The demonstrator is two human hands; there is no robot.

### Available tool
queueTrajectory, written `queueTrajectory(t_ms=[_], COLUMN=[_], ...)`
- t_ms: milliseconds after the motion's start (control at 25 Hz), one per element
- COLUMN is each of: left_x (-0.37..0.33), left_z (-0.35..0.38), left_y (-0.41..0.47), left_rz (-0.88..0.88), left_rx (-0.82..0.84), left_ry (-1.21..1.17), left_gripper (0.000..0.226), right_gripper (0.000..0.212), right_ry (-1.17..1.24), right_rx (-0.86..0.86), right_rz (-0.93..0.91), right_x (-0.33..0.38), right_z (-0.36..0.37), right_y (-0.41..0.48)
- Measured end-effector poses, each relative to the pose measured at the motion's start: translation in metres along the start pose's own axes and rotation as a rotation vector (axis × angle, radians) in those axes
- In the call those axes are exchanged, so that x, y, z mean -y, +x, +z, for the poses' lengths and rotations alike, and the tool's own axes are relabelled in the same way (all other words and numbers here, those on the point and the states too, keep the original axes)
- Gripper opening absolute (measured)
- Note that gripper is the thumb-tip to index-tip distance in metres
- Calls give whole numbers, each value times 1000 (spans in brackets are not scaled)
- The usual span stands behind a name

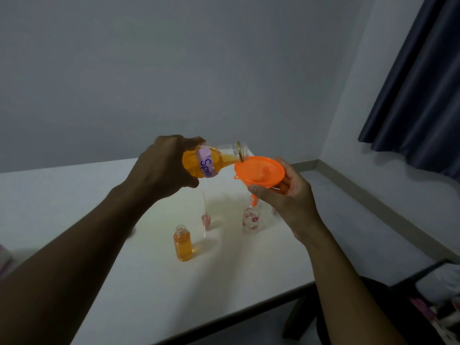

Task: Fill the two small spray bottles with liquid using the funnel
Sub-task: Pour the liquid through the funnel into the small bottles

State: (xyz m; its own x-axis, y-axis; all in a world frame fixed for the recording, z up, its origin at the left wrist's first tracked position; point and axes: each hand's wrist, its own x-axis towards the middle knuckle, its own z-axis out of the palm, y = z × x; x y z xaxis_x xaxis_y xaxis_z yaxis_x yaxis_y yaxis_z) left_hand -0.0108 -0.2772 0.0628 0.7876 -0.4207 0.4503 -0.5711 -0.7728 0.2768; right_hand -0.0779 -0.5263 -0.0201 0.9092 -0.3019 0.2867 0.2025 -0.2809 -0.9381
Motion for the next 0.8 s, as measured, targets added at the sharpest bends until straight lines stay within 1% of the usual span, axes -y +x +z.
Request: queueTrajectory(t_ms=[240, 480, 680, 800], left_x=[3, 4, 2, 1], left_z=[2, 1, 0, 0], left_y=[6, 8, 8, 9], left_rz=[28, 44, 60, 67], left_rx=[25, 40, 46, 54], left_ry=[59, 99, 98, 100], left_gripper=[87, 90, 86, 85], right_gripper=[91, 91, 95, 91], right_ry=[17, 23, 9, -6], right_rx=[10, -3, 8, 2], right_rz=[-2, -6, -8, -16], right_x=[0, 2, 1, 1], right_z=[0, 0, 0, 0], right_y=[0, -2, -1, 0])
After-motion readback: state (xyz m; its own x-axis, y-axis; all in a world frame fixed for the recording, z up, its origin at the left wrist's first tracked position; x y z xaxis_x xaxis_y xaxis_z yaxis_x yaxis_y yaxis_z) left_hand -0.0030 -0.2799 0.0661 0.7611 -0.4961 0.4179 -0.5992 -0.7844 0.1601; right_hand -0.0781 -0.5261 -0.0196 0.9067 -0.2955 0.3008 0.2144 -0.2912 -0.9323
